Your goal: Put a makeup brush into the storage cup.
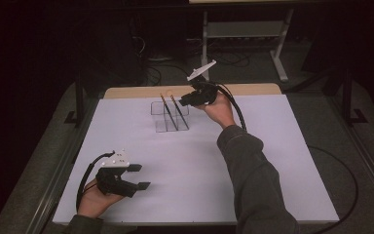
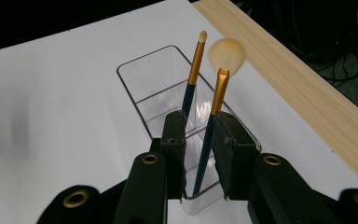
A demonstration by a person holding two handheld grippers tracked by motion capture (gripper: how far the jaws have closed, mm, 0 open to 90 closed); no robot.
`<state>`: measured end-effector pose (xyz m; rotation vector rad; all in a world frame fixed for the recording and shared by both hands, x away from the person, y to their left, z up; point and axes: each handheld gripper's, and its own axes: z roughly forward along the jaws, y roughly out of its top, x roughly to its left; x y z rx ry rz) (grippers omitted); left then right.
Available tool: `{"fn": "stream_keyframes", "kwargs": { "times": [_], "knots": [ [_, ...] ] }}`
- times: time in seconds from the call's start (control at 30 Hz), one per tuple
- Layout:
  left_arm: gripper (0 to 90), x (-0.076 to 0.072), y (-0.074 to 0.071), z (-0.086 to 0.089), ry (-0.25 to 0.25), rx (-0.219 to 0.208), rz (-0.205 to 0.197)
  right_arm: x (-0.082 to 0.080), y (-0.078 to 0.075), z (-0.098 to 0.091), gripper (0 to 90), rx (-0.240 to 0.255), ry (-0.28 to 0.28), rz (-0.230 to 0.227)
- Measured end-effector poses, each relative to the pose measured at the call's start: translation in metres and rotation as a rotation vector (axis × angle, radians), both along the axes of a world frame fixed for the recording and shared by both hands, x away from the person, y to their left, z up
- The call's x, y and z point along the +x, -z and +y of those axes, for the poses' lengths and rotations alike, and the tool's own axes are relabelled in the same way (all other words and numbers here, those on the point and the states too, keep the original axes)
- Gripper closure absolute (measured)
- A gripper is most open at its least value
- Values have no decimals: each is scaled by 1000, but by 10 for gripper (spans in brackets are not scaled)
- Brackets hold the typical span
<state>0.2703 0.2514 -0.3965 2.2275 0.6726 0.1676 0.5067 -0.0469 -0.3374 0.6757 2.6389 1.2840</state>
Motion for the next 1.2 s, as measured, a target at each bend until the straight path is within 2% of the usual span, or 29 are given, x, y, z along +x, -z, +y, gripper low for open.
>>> {"fn": "stream_keyframes", "kwargs": {
  "times": [0.3, 0.67, 0.7, 0.77, 0.97, 1.0, 1.07, 1.2],
  "knots": [
    [289, 0, 0, -1, -2, 0, 1, -9, 1, -10, 694, 23, 14, 9],
    [280, 0, 1, -4, -9, -7, 6, -17, 4, -22, 663, 28, 17, 19],
    [280, 0, 1, -3, -2, 5, 4, -18, 4, -23, 661, 29, 17, 14],
    [280, 0, 1, -4, -4, 5, 7, -20, 3, -24, 655, 43, 25, 31],
    [279, 1, 1, -4, 3, 19, 1, -23, 2, -28, 634, 47, 26, 37],
    [278, 1, 1, -4, 0, 14, 2, -23, 2, -29, 631, 46, 23, 25],
    [278, 1, 1, -4, -7, 2, 2, -25, 3, -29, 628, 56, 27, 33],
    [277, 1, 1, -3, -4, 6, 3, -27, 7, -33, 621, 56, 29, 34]
  ]
}}
